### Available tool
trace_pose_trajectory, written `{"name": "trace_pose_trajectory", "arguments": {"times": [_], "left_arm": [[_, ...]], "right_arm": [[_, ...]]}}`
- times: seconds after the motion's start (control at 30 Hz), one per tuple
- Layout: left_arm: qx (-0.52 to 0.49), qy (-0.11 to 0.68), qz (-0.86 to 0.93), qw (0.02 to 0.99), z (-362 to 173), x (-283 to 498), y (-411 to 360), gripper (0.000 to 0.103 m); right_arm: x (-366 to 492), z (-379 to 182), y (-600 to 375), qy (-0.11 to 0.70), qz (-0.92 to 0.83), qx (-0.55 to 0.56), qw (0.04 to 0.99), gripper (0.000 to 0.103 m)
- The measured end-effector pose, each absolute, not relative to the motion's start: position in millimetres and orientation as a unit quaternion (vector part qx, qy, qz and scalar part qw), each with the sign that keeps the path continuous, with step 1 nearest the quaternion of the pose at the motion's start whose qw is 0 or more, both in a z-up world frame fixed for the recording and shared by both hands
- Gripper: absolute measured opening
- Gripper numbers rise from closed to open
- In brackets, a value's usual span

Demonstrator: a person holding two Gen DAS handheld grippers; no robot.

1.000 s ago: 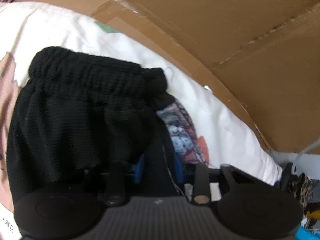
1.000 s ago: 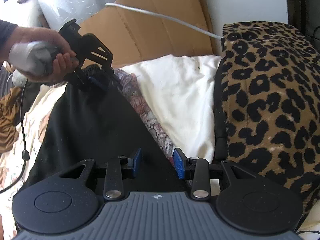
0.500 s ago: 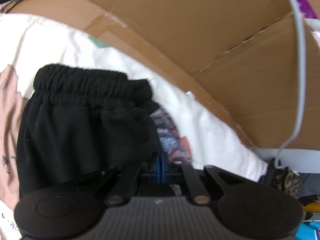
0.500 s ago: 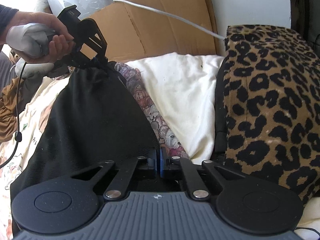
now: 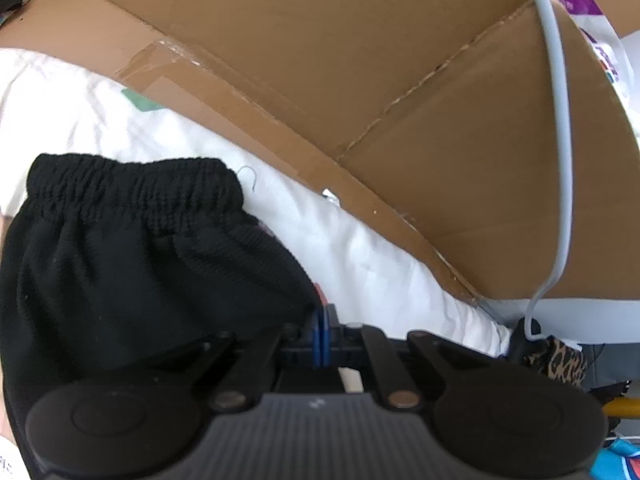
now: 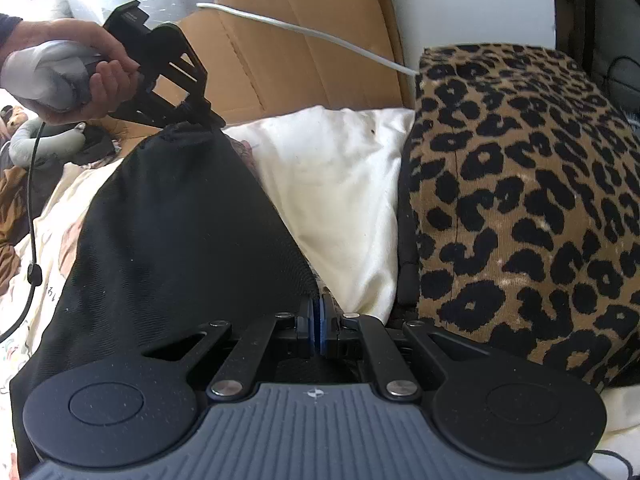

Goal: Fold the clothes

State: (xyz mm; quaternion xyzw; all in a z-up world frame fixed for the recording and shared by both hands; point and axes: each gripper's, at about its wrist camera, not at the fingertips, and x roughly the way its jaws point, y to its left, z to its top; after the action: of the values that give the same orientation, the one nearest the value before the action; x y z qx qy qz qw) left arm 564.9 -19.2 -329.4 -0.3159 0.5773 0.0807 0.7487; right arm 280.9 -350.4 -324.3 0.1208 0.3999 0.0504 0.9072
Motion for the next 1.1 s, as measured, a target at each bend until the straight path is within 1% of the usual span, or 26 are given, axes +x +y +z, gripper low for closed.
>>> {"name": "trace_pose_trajectory", "arguments": {"times": [0.07,0.17,0.23,0.27,0.3,0.33,0.37,0.4,0.43,0.53,0.63,0.7,0.77,0.9,0.93,1.1], "left_arm": [[-0.315,0.579,0.081,0.747,-336,567,-19,0.002],[-0.318,0.579,0.087,0.745,-352,569,-23,0.006],[-0.323,0.573,0.089,0.748,-355,567,-21,0.006],[-0.322,0.568,0.086,0.753,-353,567,-21,0.009],[-0.32,0.564,0.082,0.757,-351,566,-22,0.02],[-0.315,0.558,0.075,0.764,-346,566,-22,0.029],[-0.309,0.552,0.067,0.772,-340,565,-23,0.049],[-0.299,0.544,0.06,0.782,-332,564,-24,0.058],[-0.288,0.537,0.053,0.791,-324,564,-25,0.059],[-0.258,0.53,0.032,0.807,-303,562,-24,0.058],[-0.215,0.539,0.03,0.814,-291,568,-30,0.051],[-0.194,0.549,0.031,0.812,-293,562,-29,0.044],[-0.176,0.563,0.036,0.807,-300,556,-20,0.039],[-0.159,0.591,0.049,0.789,-317,548,2,0.039],[-0.158,0.593,0.048,0.788,-329,552,2,0.039],[-0.152,0.598,0.052,0.786,-344,555,4,0.039]], "right_arm": [[284,-327,-350,0.405,0.047,0.122,0.905,0.0],[284,-326,-349,0.409,0.041,0.125,0.903,0.004],[277,-321,-349,0.399,0.038,0.129,0.907,0.011],[274,-318,-350,0.393,0.036,0.131,0.909,0.014],[270,-315,-351,0.388,0.034,0.133,0.912,0.017],[266,-313,-352,0.381,0.031,0.137,0.914,0.017],[261,-310,-354,0.373,0.026,0.144,0.916,0.017],[256,-308,-356,0.366,0.022,0.151,0.918,0.017],[251,-306,-357,0.359,0.019,0.158,0.92,0.017],[241,-300,-356,0.343,0.026,0.167,0.924,0.017],[239,-300,-349,0.34,0.041,0.171,0.924,0.017],[241,-304,-343,0.349,0.047,0.169,0.921,0.017],[242,-308,-338,0.358,0.053,0.165,0.917,0.017],[245,-315,-330,0.377,0.06,0.16,0.91,0.017],[244,-317,-328,0.379,0.061,0.158,0.91,0.017],[242,-326,-334,0.396,0.037,0.163,0.903,0.017]]}}
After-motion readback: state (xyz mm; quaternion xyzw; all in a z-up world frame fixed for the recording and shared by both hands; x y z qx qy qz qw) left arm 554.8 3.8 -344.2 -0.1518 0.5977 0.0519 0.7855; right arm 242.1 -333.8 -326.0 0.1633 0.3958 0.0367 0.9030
